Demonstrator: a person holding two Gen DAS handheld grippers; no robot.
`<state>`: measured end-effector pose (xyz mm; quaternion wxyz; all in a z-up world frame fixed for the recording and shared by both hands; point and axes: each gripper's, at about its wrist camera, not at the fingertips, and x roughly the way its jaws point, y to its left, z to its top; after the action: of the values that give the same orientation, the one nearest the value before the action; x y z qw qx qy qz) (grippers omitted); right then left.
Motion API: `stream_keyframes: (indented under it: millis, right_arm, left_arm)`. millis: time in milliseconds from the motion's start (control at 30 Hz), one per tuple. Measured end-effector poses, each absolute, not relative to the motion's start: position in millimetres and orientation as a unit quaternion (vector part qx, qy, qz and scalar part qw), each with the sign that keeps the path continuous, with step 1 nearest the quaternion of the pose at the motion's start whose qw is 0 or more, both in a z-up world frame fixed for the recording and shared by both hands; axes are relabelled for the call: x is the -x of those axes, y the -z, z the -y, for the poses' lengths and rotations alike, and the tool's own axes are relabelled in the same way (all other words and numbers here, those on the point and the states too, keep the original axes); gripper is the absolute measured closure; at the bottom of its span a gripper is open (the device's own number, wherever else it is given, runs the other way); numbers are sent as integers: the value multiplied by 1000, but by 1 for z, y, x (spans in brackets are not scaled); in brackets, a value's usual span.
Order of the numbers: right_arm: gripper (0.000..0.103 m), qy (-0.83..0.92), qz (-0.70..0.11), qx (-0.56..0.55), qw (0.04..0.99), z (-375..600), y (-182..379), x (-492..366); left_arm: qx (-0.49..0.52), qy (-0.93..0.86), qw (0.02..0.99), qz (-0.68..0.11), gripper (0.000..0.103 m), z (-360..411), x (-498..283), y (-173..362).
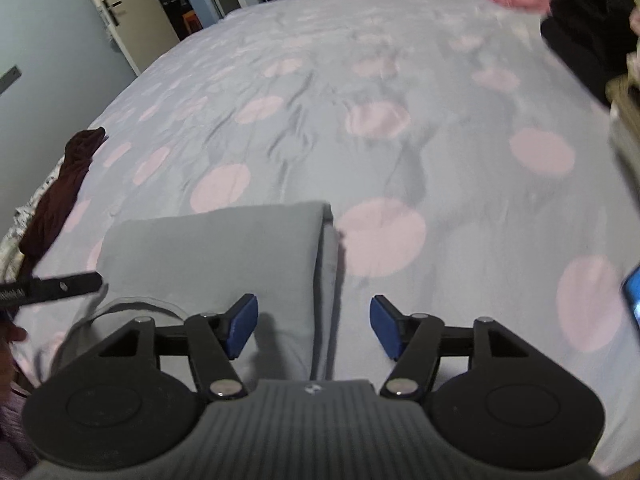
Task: Fold clothes
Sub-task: 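Grasp the folded shirt bundle edge with both grippers, then carry the folded shirt to the clothes stack and release it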
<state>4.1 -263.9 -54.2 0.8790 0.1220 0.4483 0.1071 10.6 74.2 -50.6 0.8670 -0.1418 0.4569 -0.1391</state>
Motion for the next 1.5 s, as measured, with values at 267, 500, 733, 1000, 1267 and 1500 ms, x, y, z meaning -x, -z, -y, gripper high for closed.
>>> stream_keyframes:
  millis: [267,500,733,1000,1267,1500]
  right_arm:
    - [38,-111,-480,-186,850,275,73,-10]
    - [40,-121,-481,-167,852,268,78,-12]
    - [59,-144,-483,-189,843,267,86,-19]
    - [73,-158,-480,-232,831,274,91,-20]
    - [81,-163,-452,-252,840,280,77,-10]
    - [82,-174,-405,-266,857,301,28,5]
  left_arm:
    - [198,134,844,-480,52,-86,-13,72]
    - [205,137,843,-478,51,-85,-14,80]
    - [200,159,846,-468,51,-79,-18,87]
    - [207,183,845,-458,70,-76,-19,88]
    - [203,191,856,-436,83,-77,-11,70]
    - [211,226,870,-385,85,-75,2,26]
